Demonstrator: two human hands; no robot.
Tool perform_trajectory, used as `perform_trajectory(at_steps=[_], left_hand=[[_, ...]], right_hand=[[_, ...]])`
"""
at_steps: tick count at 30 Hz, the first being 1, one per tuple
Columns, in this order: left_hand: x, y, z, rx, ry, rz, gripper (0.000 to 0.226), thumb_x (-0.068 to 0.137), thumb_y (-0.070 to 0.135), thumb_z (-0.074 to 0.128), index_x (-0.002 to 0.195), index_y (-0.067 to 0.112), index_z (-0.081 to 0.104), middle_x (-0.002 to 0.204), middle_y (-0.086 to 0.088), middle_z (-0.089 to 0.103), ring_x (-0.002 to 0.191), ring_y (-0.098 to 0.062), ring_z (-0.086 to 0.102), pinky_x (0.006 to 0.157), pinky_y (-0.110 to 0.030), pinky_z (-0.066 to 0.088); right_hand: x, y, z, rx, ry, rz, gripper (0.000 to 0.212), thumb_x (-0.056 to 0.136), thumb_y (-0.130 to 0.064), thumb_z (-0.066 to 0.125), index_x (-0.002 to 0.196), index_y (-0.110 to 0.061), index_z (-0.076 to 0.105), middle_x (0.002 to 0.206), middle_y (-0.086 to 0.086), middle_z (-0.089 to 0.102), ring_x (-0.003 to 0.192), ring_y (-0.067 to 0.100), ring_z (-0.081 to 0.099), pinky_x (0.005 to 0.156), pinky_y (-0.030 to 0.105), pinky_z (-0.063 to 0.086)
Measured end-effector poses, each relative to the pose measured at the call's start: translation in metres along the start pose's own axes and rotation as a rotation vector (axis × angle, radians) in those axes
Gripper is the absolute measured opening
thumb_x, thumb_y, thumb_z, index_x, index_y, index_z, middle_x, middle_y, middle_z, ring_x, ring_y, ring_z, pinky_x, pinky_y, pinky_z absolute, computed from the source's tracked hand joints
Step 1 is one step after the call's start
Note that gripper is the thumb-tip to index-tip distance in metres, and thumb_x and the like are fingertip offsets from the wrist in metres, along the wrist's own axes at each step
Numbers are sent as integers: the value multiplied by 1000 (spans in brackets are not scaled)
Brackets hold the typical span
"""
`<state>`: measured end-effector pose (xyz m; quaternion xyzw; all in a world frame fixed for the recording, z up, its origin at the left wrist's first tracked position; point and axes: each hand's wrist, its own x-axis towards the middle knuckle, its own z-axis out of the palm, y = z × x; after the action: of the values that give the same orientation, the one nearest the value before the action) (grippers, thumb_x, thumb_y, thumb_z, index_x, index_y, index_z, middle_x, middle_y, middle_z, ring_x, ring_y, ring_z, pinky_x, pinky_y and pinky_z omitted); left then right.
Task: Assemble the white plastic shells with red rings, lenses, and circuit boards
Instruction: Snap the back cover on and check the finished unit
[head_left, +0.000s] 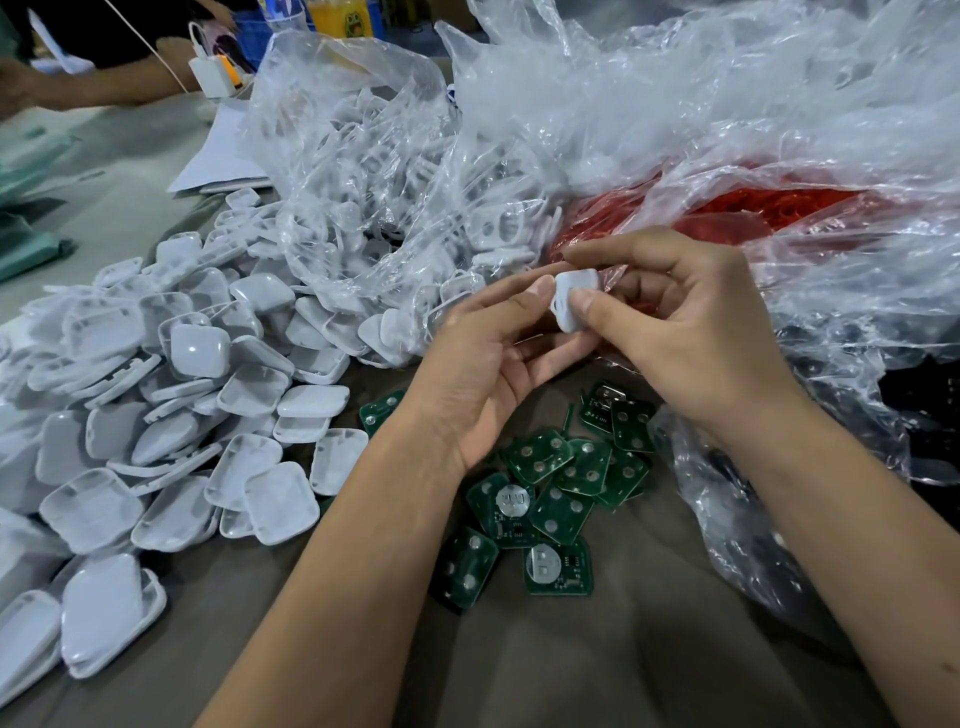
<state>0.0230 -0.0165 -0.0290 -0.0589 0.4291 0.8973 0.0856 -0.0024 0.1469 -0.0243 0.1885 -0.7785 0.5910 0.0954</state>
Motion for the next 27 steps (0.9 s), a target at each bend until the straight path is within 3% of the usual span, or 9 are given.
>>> perform_trajectory(at_steps=[3,6,9,11,14,16,23,27], left_hand=[[0,1,0,3,32,15,30,96,4,63,124,-8,64,114,-25,72,98,-31,73,89,-38,62],[1,1,-1,35,62,40,36,92,6,67,124,-10,63,123,-29,69,101,-31,70,90,-38,62],[1,0,-3,84,39,78,15,86,6,72,99,0,72,92,-14,74,82,-18,72,79,-31,63],[0,-2,-3,90,23,106,19,79,7,74,98,3,72,83,-7,74,76,-15,72,73,-27,62],[1,-3,-2,93,34,143,35,72,6,77,107,1,70,89,-12,76,79,-17,74,70,-26,60],[0,-3,-2,105,41,149,40,72,5,78,110,-2,69,91,-13,76,80,-18,74,69,-25,59],[1,2,-4,80,27,39,29,77,5,73,105,-2,70,86,-9,74,75,-16,70,62,-22,60],[-1,5,-3,112,18,-53,45,75,16,76,110,-11,68,95,-18,74,79,-22,72,67,-26,64]], right_hand=[[0,-2,-1,-27,-25,9,25,89,-21,82,112,-29,78,87,-1,76,73,25,74,67,48,64],[-1,-5,-2,-65,-44,-11,25,87,-24,84,110,-31,79,84,-7,76,76,13,73,67,35,62],[-2,-7,-2,-113,-70,-21,26,87,-23,82,111,-29,80,82,-13,77,72,5,73,61,17,56],[-4,-9,-2,-145,-73,-33,26,88,-20,81,112,-29,80,84,-13,78,72,5,73,61,20,58],[-7,-11,3,-151,-39,-54,28,89,-14,78,114,-28,80,92,-14,79,81,4,76,72,26,63],[-9,-11,6,-155,-12,-71,29,89,-13,77,115,-26,80,95,-16,78,83,-1,75,75,23,63],[-9,-10,11,-165,8,-108,34,87,-11,78,120,-16,78,102,-8,78,90,-1,75,83,22,62],[-10,-10,9,-267,50,-170,27,85,-3,74,106,-19,82,87,-13,77,73,2,73,65,19,60]])
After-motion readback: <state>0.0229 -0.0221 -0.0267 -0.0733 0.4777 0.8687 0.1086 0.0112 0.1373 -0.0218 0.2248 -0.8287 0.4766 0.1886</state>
